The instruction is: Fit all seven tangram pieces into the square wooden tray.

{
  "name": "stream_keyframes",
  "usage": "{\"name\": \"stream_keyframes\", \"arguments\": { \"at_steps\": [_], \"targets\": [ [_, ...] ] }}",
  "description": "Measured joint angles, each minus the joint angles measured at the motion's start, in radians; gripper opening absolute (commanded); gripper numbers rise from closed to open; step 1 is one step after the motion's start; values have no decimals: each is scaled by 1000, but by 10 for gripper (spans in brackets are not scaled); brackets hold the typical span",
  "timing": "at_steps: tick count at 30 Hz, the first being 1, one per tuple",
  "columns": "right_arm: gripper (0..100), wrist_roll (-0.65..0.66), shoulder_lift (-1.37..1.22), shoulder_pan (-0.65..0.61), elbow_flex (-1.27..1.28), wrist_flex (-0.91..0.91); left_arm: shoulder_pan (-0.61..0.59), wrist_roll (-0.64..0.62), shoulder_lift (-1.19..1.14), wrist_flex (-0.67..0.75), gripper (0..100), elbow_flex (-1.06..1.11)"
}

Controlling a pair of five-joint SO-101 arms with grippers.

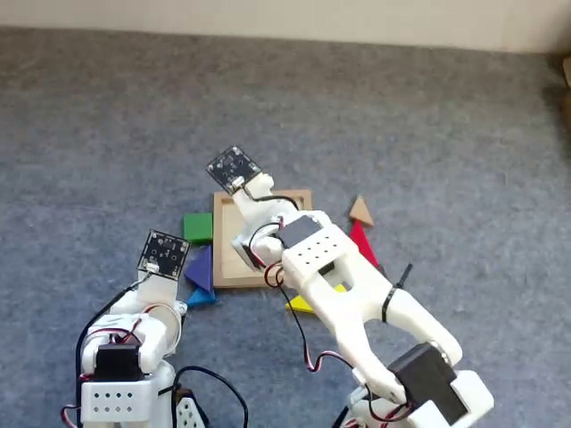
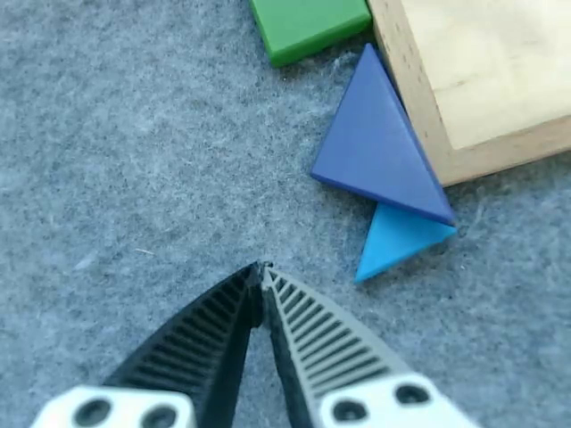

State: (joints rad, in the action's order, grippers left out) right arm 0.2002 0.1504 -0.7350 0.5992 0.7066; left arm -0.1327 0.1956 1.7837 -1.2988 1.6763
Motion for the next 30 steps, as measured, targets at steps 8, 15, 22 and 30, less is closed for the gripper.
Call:
{"name": "stream_keyframes", "arguments": {
  "at_steps": [8,15,22,30],
  "targets": [
    [128,0,31,-25,-2,227,0,0,0,0,7,0],
    [279,-81,31,-83,17,247,0,0,0,0,7,0],
    [313,-110,31,-129,20,322,0,0,0,0,7,0],
    [313,-110,31,-132,20,365,0,0,0,0,7,0]
  ]
}}
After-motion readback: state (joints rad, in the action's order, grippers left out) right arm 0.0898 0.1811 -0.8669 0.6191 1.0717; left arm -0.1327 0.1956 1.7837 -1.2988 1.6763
